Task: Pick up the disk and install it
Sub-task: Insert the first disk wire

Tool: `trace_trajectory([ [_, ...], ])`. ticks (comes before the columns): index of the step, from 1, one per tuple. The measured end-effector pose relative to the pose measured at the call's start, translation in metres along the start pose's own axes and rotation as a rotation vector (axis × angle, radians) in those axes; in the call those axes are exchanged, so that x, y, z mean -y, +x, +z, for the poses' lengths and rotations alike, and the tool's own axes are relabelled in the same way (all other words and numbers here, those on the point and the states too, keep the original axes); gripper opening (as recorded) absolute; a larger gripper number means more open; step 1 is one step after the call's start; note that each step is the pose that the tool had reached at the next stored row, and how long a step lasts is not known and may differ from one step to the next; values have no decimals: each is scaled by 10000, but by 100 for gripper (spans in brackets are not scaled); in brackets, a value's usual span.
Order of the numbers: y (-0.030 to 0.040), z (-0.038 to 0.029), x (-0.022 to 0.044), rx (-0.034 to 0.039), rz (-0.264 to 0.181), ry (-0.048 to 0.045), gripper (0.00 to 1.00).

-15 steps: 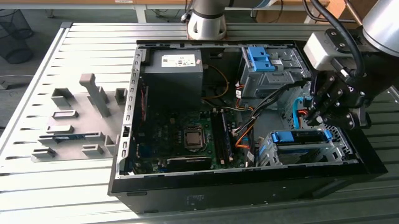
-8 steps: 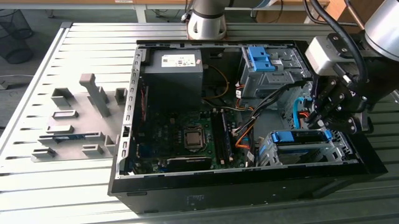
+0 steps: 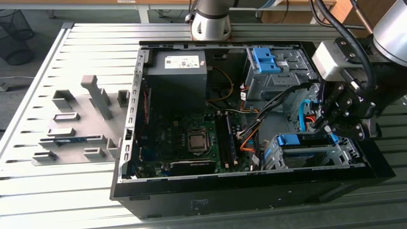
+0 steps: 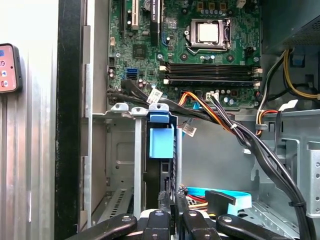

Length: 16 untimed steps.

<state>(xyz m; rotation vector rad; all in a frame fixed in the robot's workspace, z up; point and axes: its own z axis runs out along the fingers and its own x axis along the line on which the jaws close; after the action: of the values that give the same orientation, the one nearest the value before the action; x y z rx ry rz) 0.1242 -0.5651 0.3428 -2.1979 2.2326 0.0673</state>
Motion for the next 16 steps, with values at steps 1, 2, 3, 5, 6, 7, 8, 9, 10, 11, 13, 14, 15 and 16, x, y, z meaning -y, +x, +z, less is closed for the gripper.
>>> trace_trajectory([
  [1, 0, 1, 0, -1, 1, 0, 16],
  [2, 0, 2, -1, -1, 3, 0, 16],
  [3, 0, 2, -2, -2, 7, 0, 16],
  [5, 1, 4, -3, -1, 12, 1, 16],
  [6, 1, 6, -5, 0, 14, 0, 16],
  [7, 1, 10, -7, 1, 15, 1, 16],
  [8, 1, 13, -7, 1, 15, 1, 16],
  [9, 1, 17, -7, 1, 16, 1, 16],
  [10, 1, 20, -7, 1, 20, 1, 16],
  [11, 1, 23, -7, 1, 27, 1, 16],
  [13, 2, 31, -7, 1, 46, 2, 16],
  [14, 2, 35, -7, 1, 55, 2, 16],
  [15, 2, 39, -6, 1, 65, 2, 16],
  [16, 2, 43, -6, 2, 73, 2, 16],
])
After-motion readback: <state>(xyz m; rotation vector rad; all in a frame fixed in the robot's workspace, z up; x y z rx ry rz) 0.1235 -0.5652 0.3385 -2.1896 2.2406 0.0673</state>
